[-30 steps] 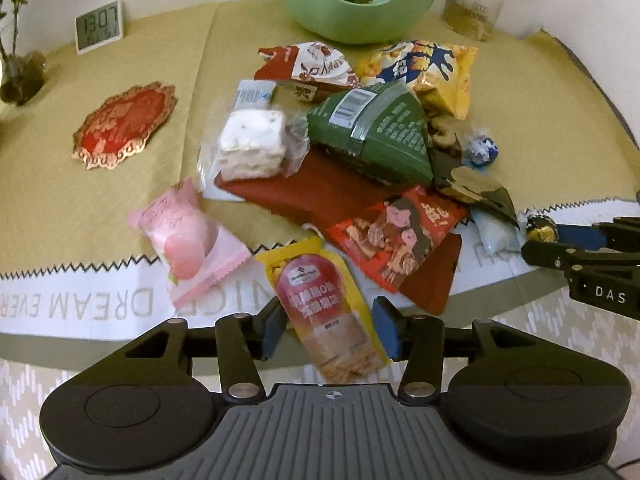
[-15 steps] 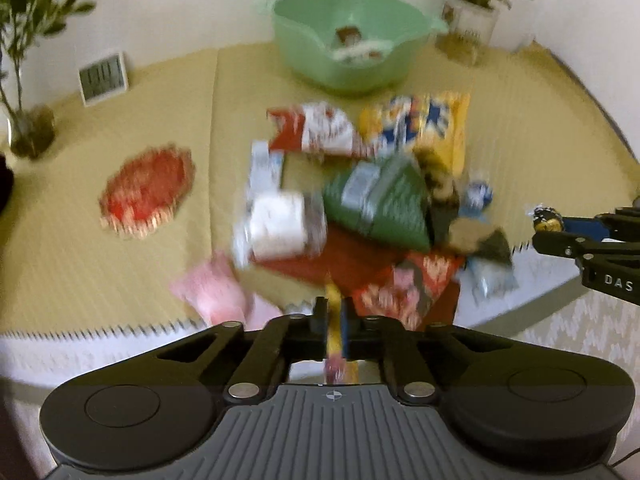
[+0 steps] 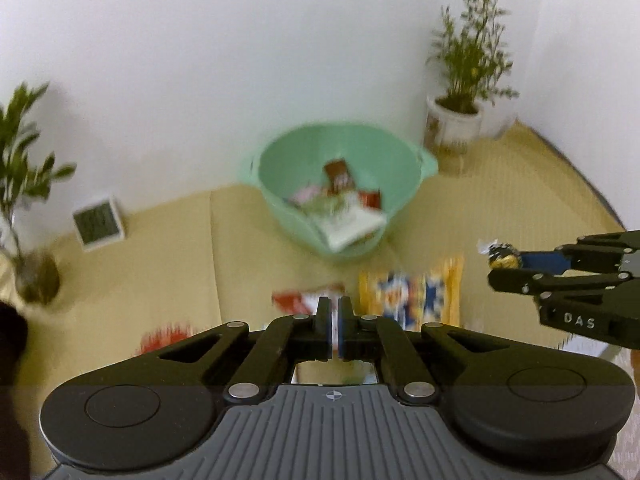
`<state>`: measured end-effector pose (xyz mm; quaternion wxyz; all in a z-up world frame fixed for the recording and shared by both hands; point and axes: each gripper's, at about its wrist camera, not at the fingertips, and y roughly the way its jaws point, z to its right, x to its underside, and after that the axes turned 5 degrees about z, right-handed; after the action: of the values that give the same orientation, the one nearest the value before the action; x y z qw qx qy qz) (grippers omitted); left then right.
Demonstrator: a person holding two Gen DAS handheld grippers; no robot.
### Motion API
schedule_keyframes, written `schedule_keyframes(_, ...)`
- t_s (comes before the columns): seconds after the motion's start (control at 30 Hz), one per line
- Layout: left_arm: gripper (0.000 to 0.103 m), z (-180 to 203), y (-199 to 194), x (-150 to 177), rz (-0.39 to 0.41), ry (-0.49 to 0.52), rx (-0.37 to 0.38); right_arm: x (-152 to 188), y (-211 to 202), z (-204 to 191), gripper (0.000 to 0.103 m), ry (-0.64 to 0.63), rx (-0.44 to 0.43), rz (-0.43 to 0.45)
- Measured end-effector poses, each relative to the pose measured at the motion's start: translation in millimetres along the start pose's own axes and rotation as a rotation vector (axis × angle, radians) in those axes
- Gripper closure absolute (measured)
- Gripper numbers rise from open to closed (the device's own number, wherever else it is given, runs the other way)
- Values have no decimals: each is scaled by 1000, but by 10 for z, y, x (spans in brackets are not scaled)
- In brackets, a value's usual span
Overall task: Organize snacks
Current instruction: 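Lift the yellow stick packet with the left tool while the right tool grasps a gold-wrapped chocolate, then carry the yellow packet and gold chocolate over the green basin and release both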
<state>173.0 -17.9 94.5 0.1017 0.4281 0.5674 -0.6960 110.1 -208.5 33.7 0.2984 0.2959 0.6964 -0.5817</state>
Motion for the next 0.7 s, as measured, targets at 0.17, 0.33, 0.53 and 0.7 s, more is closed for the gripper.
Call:
schedule_keyframes(0.17,48,-33,-53,-192,120,40,66,-242,47,26,73,13,-15,62)
schedule_keyframes(0.33,47,-15,-36,-205,154,57,117,-309,105,62,73,33,-32,87)
schedule_keyframes(0.53,0,-76,-20,152,50,-7,131,-188,165,122,73,85,-27,67)
schedule_keyframes(0.7,0,14,0,920,-136,-7,112,10,161,129,73,90,-22,23)
